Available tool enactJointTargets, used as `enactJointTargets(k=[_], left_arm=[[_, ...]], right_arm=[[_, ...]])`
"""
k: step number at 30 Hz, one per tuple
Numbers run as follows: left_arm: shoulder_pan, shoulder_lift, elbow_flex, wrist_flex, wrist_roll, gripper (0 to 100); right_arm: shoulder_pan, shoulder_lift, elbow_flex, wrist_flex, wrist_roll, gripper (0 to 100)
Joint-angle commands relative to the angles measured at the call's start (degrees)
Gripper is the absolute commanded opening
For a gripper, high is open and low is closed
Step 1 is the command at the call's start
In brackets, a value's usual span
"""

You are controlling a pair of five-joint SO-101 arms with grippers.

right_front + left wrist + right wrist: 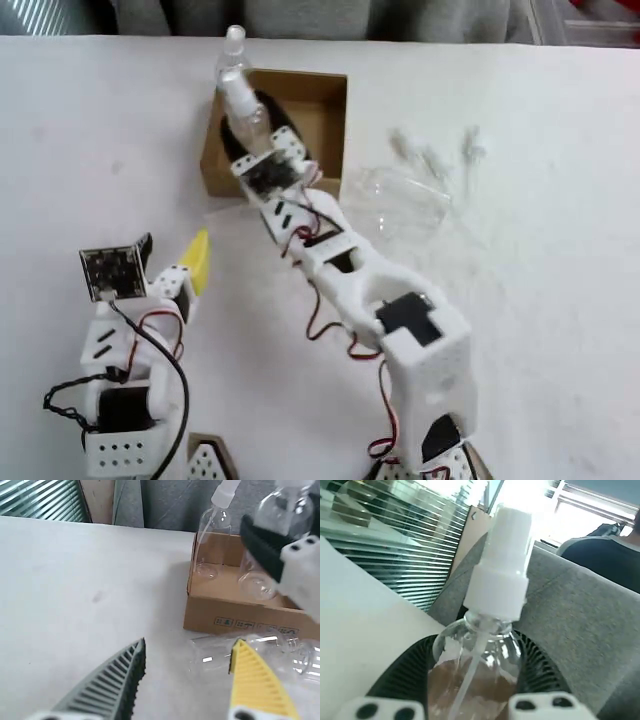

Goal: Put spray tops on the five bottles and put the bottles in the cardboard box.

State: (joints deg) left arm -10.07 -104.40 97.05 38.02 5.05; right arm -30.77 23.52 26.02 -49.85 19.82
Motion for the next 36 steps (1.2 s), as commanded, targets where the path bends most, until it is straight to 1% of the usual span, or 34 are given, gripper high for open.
enactJointTargets(k=[1,4,7,11,19,24,33,36], left_arm=[[-0.4,-0.4,0.0,-1.5,0.0,28],[-0.4,-0.4,0.0,-1.5,0.0,28],[-0.4,-0.4,0.0,-1.5,0.0,28],[-0.4,-0.4,0.0,-1.5,0.0,28],[-0.4,-0.4,0.0,-0.7,0.0,28],[-0.4,-0.4,0.0,-0.8,0.0,28],[-0.4,-0.4,0.0,-0.9,0.0,28],[-0.3,-0.4,0.0,-0.8,0.0,28]], right_arm=[[4.5,-8.8,1.1,3.6,-7.4,1.5],[6.5,-9.8,0.8,5.3,-11.2,1.5],[7.4,-9.6,-0.3,5.6,-12.6,1.5],[7.4,-7.3,-4.0,5.7,-12.4,1.5],[9.4,8.4,-20.8,5.7,-12.1,1.5],[11.6,12.2,-24.2,5.7,-12.4,1.5],[12.4,19.4,-32.0,5.8,-12.2,1.5],[13.2,22.9,-38.9,10.7,-12.4,1.5]])
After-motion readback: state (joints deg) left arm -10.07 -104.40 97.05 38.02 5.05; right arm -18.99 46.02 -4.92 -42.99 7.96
